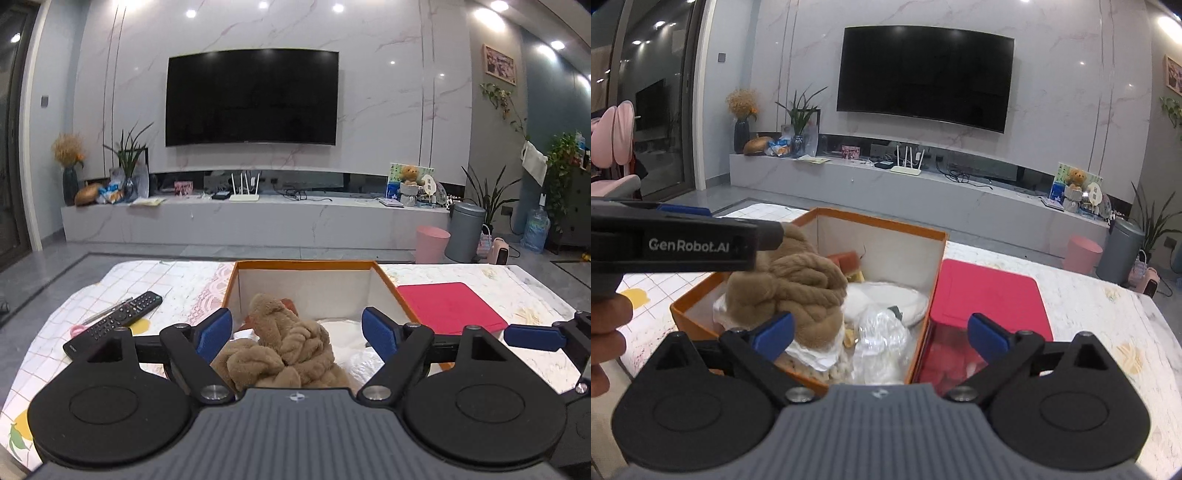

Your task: Organize soft objects

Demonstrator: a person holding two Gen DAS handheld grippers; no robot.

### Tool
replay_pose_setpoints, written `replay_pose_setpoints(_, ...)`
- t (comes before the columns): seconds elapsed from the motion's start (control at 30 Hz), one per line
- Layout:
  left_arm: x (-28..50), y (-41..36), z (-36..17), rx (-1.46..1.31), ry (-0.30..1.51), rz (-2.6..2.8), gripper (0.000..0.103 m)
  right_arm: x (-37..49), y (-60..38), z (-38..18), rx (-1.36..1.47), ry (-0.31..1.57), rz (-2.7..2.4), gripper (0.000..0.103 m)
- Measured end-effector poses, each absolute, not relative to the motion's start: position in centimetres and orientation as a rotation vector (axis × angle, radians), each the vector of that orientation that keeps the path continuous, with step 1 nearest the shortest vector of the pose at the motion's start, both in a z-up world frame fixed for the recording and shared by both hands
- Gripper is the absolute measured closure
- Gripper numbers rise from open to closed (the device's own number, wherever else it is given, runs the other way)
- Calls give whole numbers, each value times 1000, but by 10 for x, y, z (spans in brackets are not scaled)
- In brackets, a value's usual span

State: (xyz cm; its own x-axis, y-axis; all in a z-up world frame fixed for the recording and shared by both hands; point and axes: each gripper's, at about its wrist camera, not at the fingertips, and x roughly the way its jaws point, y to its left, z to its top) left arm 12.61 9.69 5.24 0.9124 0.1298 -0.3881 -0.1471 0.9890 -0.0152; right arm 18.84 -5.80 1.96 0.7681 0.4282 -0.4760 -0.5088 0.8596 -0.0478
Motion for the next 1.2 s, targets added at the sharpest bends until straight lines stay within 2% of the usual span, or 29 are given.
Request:
replay_pose_setpoints(0.23,123,84,50,-43,383,131,8,185,-76,28,-73,458,496,5)
replay_pose_setpoints(1.2,115,75,39,-69,362,117,8,178,-79,26,-124,439,495,5)
